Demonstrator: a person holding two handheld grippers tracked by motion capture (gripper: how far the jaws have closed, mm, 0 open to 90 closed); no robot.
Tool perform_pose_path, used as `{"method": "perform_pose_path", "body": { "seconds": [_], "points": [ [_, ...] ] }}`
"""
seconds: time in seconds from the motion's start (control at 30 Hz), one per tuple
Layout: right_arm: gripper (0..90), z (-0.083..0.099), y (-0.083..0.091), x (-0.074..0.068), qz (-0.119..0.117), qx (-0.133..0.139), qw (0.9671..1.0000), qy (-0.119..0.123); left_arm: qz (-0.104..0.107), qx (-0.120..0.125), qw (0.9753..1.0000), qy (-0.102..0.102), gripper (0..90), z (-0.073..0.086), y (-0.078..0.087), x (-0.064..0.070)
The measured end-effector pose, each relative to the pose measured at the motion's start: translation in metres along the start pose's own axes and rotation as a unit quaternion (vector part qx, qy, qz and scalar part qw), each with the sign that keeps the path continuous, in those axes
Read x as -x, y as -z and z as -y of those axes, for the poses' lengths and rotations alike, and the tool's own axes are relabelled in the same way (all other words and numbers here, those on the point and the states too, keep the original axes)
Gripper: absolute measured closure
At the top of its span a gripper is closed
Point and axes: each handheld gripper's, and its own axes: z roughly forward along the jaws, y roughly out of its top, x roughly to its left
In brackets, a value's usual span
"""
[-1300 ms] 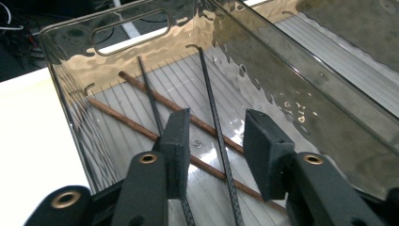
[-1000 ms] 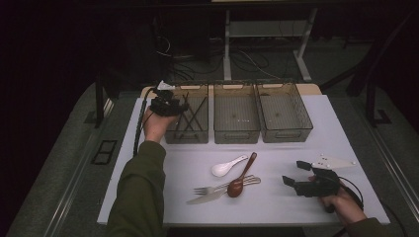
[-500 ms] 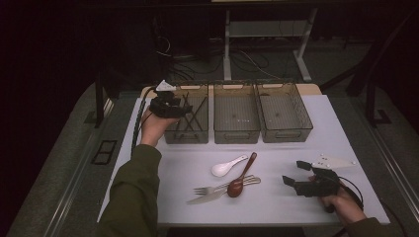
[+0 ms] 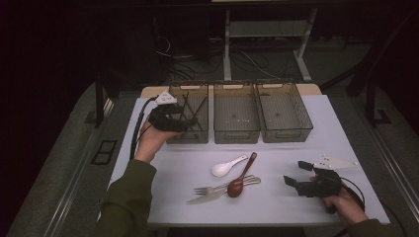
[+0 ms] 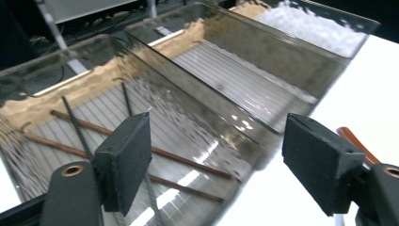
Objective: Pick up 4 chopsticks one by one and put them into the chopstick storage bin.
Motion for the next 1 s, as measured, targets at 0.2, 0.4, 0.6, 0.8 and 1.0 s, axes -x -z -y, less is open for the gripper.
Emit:
{"method": "perform_pose_path", "body": {
  "seconds": [0.2, 0.4, 0.6, 0.8, 1.0],
  "points": [
    [17.1, 0.0, 0.0, -0.002, -0.001, -0.003, 1.0, 0.002, 0.011, 0.004, 0.9999, -0.002, 18.5, 0.017, 0.01, 0.015],
    [17.0, 0.0, 0.0, -0.001, -0.001, -0.002, 1.0, 0.0, 0.012, 0.007, 0.9999, -0.007, 17.1, 0.033, 0.019, 0.028],
    [17.1, 0.0, 0.0, -0.001, 0.0, -0.001, 1.0, 0.0, 0.015, 0.013, 0.9997, -0.015, 15.9, 0.047, 0.026, 0.042],
    [17.1, 0.0, 0.0, -0.001, 0.001, -0.001, 1.0, 0.0, 0.017, 0.018, 0.9996, -0.016, 15.2, 0.06, 0.033, 0.049],
    [17.1, 0.0, 0.001, -0.001, 0.001, 0.0, 1.0, 0.001, 0.023, 0.022, 0.9994, -0.015, 14.1, 0.074, 0.036, 0.056]
  ]
}}
